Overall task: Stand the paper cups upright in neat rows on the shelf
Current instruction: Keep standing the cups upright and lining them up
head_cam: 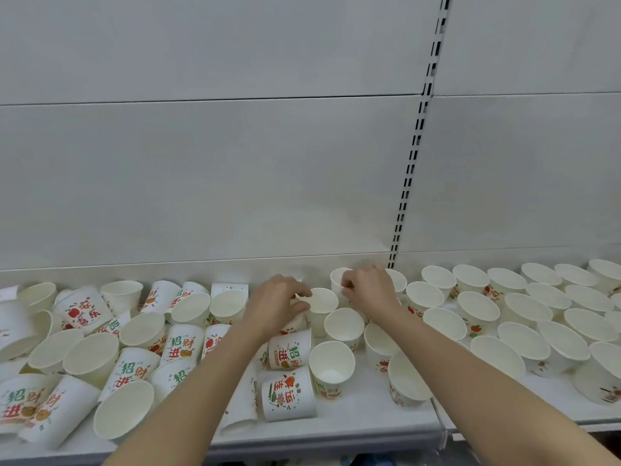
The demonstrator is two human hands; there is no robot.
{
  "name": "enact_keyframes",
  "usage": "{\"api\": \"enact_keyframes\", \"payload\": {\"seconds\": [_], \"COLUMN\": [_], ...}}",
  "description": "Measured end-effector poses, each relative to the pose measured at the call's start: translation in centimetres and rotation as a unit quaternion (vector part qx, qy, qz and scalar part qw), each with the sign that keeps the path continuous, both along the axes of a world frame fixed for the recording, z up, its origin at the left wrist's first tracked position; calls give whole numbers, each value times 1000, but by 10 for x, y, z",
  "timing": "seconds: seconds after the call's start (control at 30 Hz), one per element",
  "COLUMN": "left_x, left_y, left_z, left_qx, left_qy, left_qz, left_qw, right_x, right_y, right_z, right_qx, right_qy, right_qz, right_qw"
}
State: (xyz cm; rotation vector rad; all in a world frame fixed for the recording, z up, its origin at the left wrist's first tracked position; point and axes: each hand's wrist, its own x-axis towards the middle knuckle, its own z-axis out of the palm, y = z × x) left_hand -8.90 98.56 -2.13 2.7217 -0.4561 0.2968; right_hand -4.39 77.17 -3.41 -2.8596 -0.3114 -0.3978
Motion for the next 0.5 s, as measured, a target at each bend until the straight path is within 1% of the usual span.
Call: {"api": "enact_keyframes", "payload": {"seconds": [0.07, 0.13, 0.2, 0.33, 0.5], "left_x": [9, 22, 34, 54, 72], "left_y": [11, 17, 17, 3, -15], "left_z": [5, 9, 13, 21, 31], "left_qx": [36, 100, 167, 287, 331], "left_qy": [-5, -4, 9, 28, 59], "left_qz": [7, -6, -40, -138, -155], "left_qw": [999, 995, 985, 948, 929], "right_x": [-3, -7, -12, -34, -58], "right_y": [-5, -6, -5, -1, 15], "right_z": [-2, 2, 8, 18, 18], "right_qx": [-30, -36, -19, 49, 62], "right_qy": [21, 39, 31, -13, -8], "right_qz": [18, 29, 36, 42, 60], "right_qw": [999, 998, 999, 998, 996]}}
